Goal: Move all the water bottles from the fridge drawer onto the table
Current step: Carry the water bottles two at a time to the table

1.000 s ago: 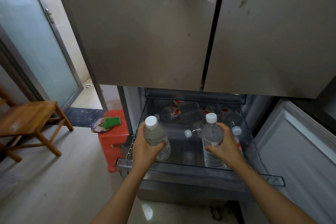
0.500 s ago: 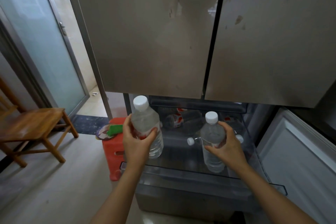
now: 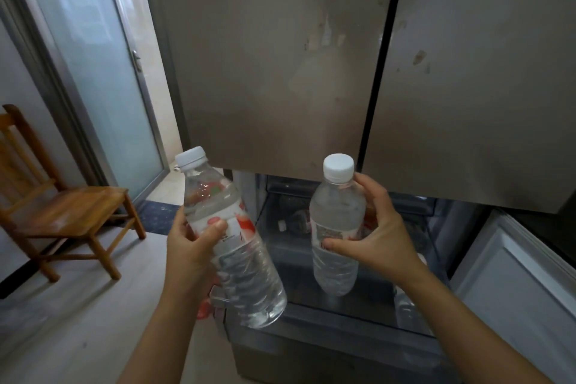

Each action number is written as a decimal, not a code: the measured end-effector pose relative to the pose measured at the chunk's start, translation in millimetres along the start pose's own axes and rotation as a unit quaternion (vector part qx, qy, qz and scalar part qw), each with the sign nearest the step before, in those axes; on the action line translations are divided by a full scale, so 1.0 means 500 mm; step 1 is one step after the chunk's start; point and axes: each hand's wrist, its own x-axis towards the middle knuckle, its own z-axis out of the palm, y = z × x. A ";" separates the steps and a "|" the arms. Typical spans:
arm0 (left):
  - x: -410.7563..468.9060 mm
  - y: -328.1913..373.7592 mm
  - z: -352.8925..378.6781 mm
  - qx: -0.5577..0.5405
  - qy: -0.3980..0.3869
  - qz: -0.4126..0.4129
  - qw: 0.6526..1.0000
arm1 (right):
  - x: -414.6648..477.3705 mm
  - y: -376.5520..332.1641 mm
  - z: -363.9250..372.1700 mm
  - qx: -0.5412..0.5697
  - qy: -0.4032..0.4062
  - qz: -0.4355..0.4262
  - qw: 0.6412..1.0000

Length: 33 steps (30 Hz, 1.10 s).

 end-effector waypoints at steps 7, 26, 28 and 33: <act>-0.020 -0.014 -0.074 -0.013 0.105 -0.042 0.993 | 0.057 -0.019 0.075 0.040 -0.121 -0.019 0.992; -0.255 -0.010 -0.286 0.072 0.537 -0.018 0.841 | 0.079 -0.026 0.384 0.180 -0.419 -0.011 0.890; -0.296 -0.011 -0.270 0.102 0.557 -0.020 0.824 | 0.065 -0.022 0.394 0.178 -0.444 -0.018 0.878; -0.412 -0.010 -0.210 0.147 0.601 -0.035 0.785 | 0.032 -0.017 0.408 0.186 -0.504 -0.045 0.842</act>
